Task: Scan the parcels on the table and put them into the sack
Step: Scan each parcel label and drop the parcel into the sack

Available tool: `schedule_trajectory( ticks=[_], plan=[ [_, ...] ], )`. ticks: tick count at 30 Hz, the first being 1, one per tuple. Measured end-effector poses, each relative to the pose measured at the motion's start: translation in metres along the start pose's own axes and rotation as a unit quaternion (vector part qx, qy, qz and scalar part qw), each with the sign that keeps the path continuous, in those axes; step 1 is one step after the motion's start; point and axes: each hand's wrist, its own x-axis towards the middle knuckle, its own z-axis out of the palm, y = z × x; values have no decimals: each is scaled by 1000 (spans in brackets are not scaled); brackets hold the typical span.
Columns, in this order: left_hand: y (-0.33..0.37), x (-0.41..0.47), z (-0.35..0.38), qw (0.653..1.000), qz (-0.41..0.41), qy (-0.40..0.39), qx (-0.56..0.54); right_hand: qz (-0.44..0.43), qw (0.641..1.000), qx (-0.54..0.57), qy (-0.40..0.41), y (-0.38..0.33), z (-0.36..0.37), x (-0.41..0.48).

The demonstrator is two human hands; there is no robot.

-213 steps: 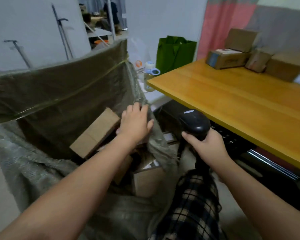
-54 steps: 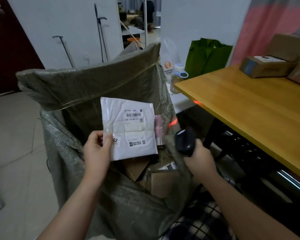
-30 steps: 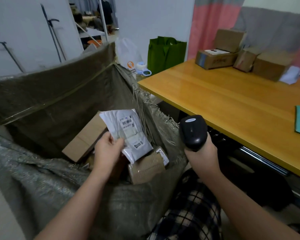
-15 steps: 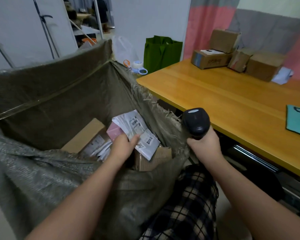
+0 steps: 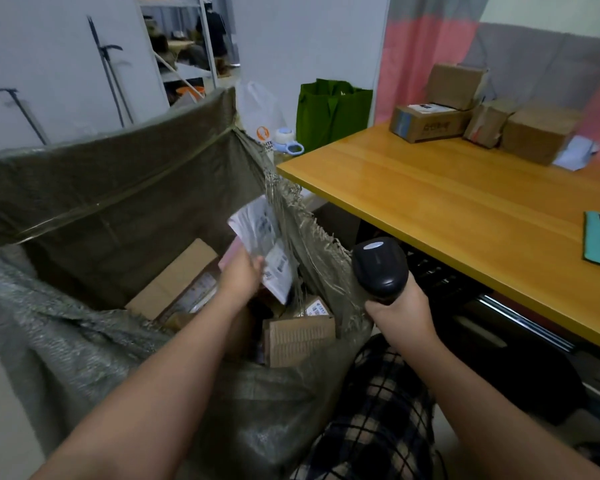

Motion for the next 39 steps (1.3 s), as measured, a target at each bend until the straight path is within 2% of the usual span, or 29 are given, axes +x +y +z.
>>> schedule_trajectory(
  ticks=[3,7,10,14,17,20,24,29,39],
  plan=[
    [2,6,27,989,-61,-134,11,2,1000,4,6,3,-5,6],
    [-9,6,34,962,-52,-235,130,10,1000,24,16,11,-4,10],
    [-18,8,40,975,-44,-199,86,12,999,18,24,19,4,9],
    [-15,0,39,998,-21,-45,-38,29,1000,0,-2,22,12,17],
    [-8,-15,31,998,42,48,-15,5,1000,-14,-18,20,10,19],
    [13,-32,23,989,119,76,39,-26,1000,-4,-6,14,-1,16],
    [67,-52,27,972,226,43,36,-49,997,-3,52,4,-39,13],
    [151,-80,74,941,338,-31,20,-54,988,-20,145,3,-123,1],
    [282,-148,205,839,512,-183,16,17,945,-15,327,38,-282,-55]
  ],
)
